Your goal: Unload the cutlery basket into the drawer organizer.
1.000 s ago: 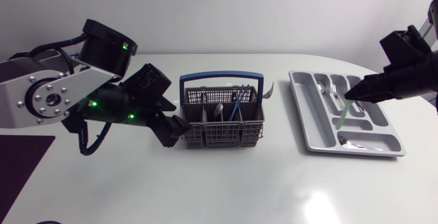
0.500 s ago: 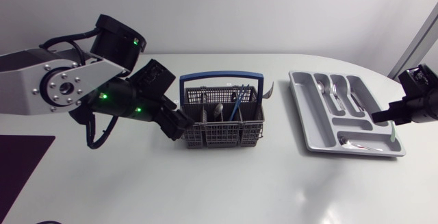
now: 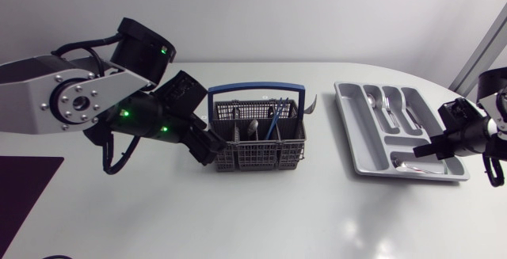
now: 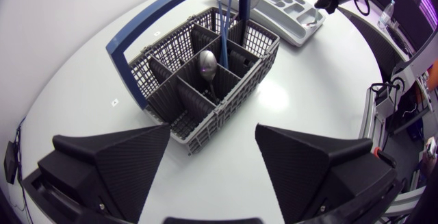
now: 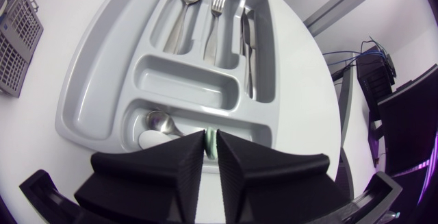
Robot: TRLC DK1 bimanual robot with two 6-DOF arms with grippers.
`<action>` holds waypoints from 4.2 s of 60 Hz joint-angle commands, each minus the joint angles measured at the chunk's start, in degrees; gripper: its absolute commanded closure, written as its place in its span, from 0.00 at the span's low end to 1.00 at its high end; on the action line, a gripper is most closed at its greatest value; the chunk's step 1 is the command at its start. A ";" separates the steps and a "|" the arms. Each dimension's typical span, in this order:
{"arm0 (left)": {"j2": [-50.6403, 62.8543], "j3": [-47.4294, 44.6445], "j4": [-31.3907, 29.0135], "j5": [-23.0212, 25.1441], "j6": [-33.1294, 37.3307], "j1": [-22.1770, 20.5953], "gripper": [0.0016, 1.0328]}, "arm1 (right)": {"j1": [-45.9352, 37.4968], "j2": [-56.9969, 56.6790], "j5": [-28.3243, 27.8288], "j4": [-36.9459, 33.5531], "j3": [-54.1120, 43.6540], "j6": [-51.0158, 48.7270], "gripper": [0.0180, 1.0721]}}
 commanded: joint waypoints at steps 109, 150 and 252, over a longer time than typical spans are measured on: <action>-2.59 -6.12 8.11 -1.88 -0.73 0.11 0.16 | 52.29 2.57 -16.26 -1.61 15.65 44.65 0.14; -1.00 -9.72 16.55 -1.88 0.24 2.57 0.16 | 56.60 17.69 -9.67 9.73 18.73 48.87 0.36; 0.67 -11.04 18.57 -1.44 0.32 2.31 0.16 | 58.00 24.63 -5.72 15.09 22.24 48.51 0.82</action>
